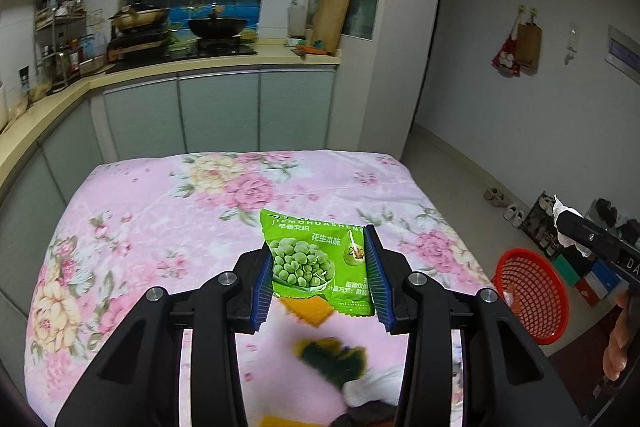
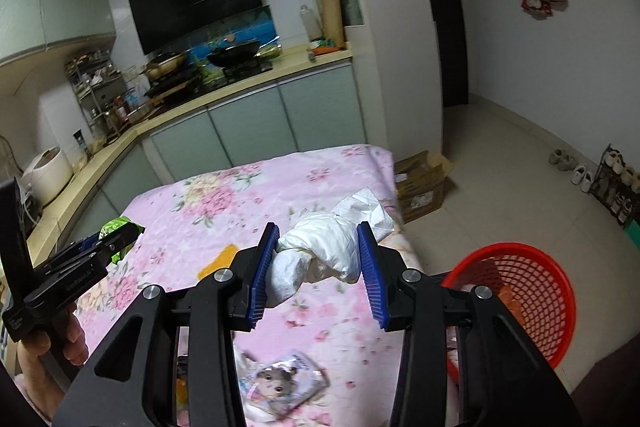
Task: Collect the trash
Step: 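Carry the snack bag and tissue over the red basket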
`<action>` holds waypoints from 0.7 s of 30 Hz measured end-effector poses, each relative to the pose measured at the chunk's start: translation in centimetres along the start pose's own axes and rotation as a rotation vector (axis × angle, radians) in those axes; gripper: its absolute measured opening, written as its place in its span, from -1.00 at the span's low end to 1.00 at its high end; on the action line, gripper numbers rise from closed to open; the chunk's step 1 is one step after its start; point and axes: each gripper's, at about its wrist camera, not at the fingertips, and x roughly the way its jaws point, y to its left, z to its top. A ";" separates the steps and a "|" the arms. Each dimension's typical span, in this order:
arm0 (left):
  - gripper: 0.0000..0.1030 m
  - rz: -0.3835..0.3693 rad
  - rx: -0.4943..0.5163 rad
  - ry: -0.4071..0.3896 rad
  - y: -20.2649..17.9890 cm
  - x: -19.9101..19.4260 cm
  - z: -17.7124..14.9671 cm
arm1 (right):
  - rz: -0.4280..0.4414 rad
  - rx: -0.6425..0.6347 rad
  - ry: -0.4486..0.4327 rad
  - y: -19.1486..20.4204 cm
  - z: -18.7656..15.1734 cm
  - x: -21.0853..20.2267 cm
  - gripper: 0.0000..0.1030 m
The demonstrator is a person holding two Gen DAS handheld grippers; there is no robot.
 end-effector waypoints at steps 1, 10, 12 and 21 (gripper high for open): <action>-0.24 -0.007 0.005 0.001 -0.4 0.2 0.1 | -0.006 0.006 -0.003 -0.6 0.0 -0.2 -0.24; -0.24 -0.098 0.060 0.025 -6.4 1.9 0.5 | -0.066 0.061 -0.035 -4.8 0.2 -2.0 -0.24; -0.24 -0.125 0.071 0.033 -8.0 2.4 0.5 | -0.084 0.075 -0.037 -5.9 0.1 -2.4 -0.24; -0.24 -0.227 0.111 0.088 -14.1 4.7 0.2 | -0.159 0.140 -0.036 -10.6 -0.6 -3.6 -0.24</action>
